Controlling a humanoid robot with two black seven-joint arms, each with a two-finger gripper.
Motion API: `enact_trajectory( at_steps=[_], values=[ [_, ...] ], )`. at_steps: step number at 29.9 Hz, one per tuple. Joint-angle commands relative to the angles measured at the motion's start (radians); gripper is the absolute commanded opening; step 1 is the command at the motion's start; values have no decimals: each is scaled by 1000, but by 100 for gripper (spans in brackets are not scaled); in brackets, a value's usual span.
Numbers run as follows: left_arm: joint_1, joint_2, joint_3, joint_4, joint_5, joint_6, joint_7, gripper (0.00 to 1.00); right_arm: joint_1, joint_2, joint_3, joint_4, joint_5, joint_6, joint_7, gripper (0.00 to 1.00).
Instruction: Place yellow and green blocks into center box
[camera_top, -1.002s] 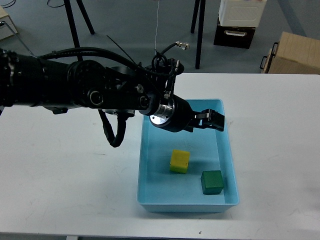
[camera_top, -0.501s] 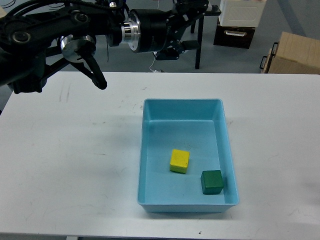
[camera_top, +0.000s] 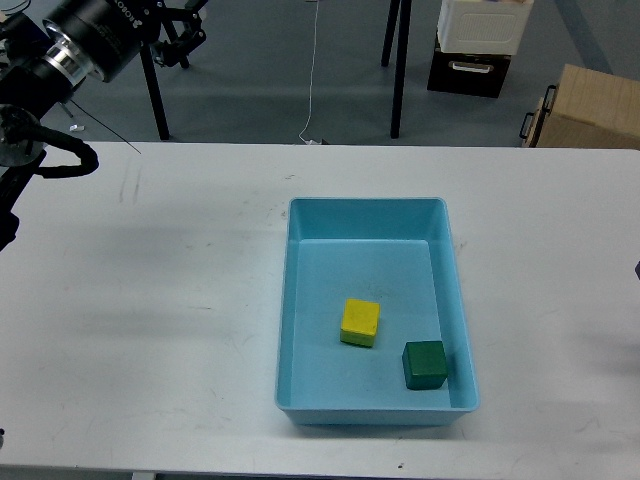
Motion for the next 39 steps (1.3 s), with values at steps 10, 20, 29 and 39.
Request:
enact_trajectory(
  at_steps=[10, 20, 29, 39],
  values=[
    [710, -139, -544, -490, -10, 0, 22, 100, -21, -1, 72, -19, 8, 0, 6, 99],
    [1178, -373, -538, -817, -16, 13, 50, 100, -245, 99, 24, 146, -6, 0, 1, 99],
    [1367, -392, -472, -866, -10, 0, 40, 100, -254, 97, 23, 170, -66, 0, 1, 99],
    [1434, -392, -404, -866, -9, 0, 37, 100, -248, 28, 37, 166, -66, 0, 6, 99]
  ],
)
